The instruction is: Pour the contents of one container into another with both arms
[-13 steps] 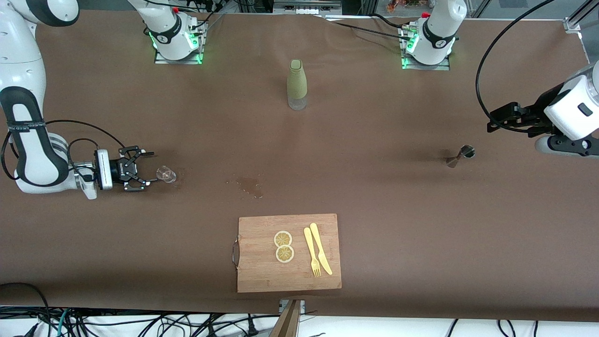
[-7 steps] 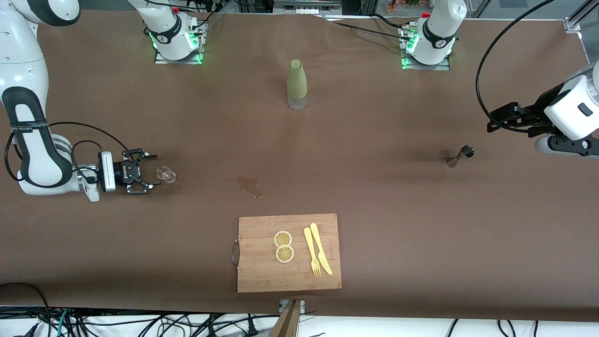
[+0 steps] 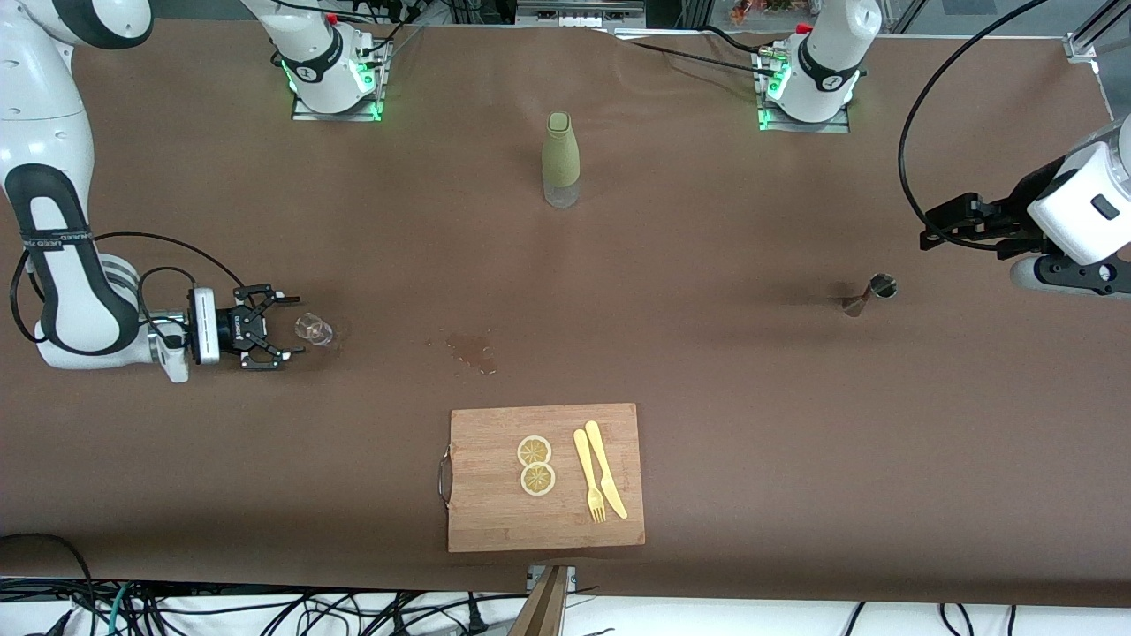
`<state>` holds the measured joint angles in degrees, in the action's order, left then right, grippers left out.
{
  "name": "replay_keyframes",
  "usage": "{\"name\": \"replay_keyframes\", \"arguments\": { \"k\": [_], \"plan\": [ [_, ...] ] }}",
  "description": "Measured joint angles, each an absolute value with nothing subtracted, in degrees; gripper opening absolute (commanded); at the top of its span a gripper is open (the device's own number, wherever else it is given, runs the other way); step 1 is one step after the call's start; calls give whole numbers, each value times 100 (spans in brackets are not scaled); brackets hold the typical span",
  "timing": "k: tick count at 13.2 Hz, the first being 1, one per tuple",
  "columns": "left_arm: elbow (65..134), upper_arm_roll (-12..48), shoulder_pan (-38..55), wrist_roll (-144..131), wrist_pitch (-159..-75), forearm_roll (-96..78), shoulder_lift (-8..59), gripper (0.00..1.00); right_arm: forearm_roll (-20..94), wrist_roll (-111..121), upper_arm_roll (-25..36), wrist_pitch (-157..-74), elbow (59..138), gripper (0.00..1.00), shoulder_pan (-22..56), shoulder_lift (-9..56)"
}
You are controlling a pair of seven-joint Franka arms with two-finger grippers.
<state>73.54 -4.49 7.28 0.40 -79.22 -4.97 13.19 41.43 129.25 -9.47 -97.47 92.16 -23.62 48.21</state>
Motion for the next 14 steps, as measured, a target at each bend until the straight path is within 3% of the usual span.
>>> {"name": "replay_keyframes", "arguments": {
  "k": [14],
  "plan": [
    [7350, -450, 699, 40, -7922, -497, 1319, 100, 4123, 13629, -762, -9942, 9742, 100, -2368, 4854]
  ]
}}
